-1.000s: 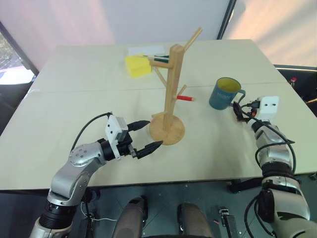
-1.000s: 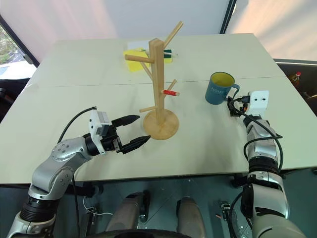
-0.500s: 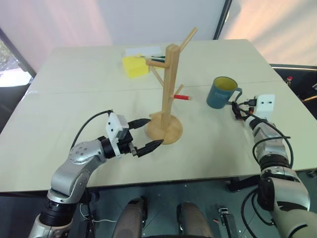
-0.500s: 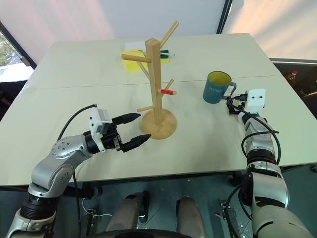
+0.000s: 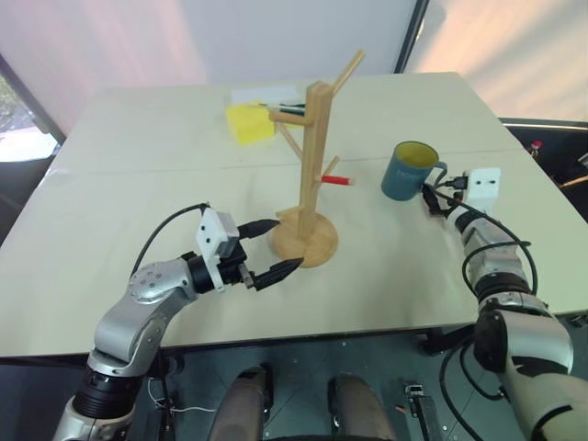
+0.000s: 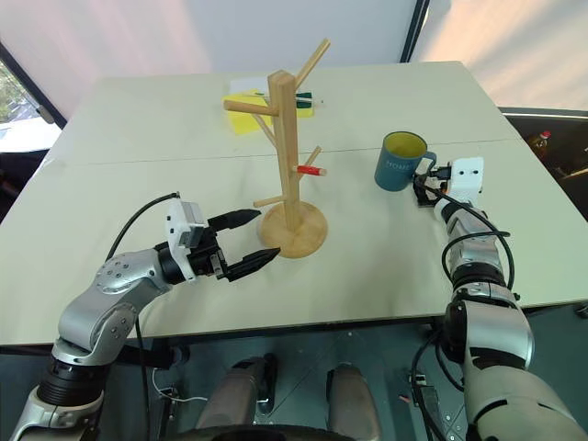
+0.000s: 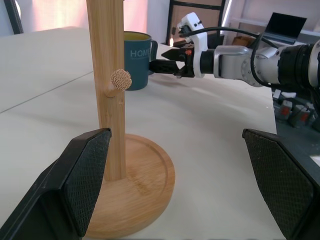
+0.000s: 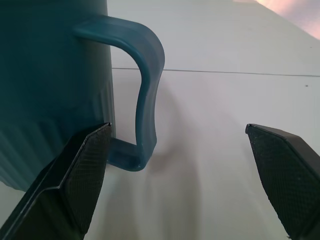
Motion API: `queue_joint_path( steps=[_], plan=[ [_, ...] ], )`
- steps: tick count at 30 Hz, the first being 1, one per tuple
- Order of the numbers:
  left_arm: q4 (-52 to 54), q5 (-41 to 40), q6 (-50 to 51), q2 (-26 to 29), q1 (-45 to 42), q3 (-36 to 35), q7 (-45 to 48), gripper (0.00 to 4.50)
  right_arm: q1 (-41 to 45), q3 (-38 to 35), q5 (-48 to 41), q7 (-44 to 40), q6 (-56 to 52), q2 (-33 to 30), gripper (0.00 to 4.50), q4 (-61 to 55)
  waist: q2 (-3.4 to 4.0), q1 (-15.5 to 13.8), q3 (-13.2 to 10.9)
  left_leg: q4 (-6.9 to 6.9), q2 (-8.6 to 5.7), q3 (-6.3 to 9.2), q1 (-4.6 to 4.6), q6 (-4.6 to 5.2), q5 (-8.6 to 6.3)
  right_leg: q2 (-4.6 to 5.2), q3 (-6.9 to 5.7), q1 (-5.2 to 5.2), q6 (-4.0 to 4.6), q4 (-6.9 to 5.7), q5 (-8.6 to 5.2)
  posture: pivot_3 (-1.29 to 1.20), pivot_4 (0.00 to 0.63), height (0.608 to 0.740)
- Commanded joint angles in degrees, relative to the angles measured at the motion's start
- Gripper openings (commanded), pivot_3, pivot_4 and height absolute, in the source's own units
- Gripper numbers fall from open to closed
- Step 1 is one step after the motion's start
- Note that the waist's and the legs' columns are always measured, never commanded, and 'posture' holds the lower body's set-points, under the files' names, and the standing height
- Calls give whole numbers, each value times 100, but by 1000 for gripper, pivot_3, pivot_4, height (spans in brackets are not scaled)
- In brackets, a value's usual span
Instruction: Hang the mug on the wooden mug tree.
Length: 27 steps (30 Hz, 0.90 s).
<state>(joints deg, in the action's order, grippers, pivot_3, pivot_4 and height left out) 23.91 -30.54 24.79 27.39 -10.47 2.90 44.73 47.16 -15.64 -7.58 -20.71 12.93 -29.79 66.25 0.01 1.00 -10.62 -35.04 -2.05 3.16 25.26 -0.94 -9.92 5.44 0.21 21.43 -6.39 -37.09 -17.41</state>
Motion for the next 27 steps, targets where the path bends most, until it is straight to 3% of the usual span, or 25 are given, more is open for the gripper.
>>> queue_joint_path(
  steps=[1, 5, 6, 7, 16, 20, 27],
  plan=[
    [248, -57, -12, 36, -51, -49, -13, 4500, 225, -54, -81, -162, 87, 9, 2997, 43, 0, -2, 0, 0, 0, 0, 0, 0, 0, 0, 0, 0, 0, 0, 0, 0, 150, 740],
    [232, -55, -13, 43, -58, -68, -15, 4500, 246, -92, -166, -376, 70, 58, 926, 50, 0, -2, 0, 0, 0, 0, 0, 0, 0, 0, 0, -1, 0, 0, 0, 0, 150, 740],
    [222, -53, -17, 47, -58, -78, -15, 4500, 235, -93, -172, -422, 81, 70, 238, 38, 0, -2, 0, -1, 0, 0, 0, 0, 0, 0, 0, 0, 0, 0, 0, 0, 150, 740],
    [215, -54, -20, 50, -57, -86, -12, 4500, 224, -101, -179, -459, 89, 79, 43, 27, 0, -2, 0, -1, 0, 0, 0, 0, 0, 0, 0, -1, 0, 0, 0, 0, 150, 740],
    [118, -65, -88, 138, -8, -263, -2, 4500, -155, 29, -198, -889, 312, 51, 43, -668, 1, -6, -1, 1, 0, 1, 0, -1, 0, -1, 0, 1, -1, -1, 0, 0, 150, 740],
    [-44, -63, -197, 236, 14, -590, -6, 4500, -1318, 511, -54, -1691, 436, -274, 43, -2899, 9, -45, -5, 6, -1, 7, 4, -1, 0, 0, -2, 5, -17, 0, 7, 0, 150, 740],
    [-490, -82, -377, 462, -62, -967, 245, 4500, -3111, 765, -560, -2724, -847, -1144, 43, -6759, 16, -28, -9, 3, -1, 8, 4, -2, -1, 6, -2, 7, -5, -3, -4, 0, 150, 740]
  ],
)
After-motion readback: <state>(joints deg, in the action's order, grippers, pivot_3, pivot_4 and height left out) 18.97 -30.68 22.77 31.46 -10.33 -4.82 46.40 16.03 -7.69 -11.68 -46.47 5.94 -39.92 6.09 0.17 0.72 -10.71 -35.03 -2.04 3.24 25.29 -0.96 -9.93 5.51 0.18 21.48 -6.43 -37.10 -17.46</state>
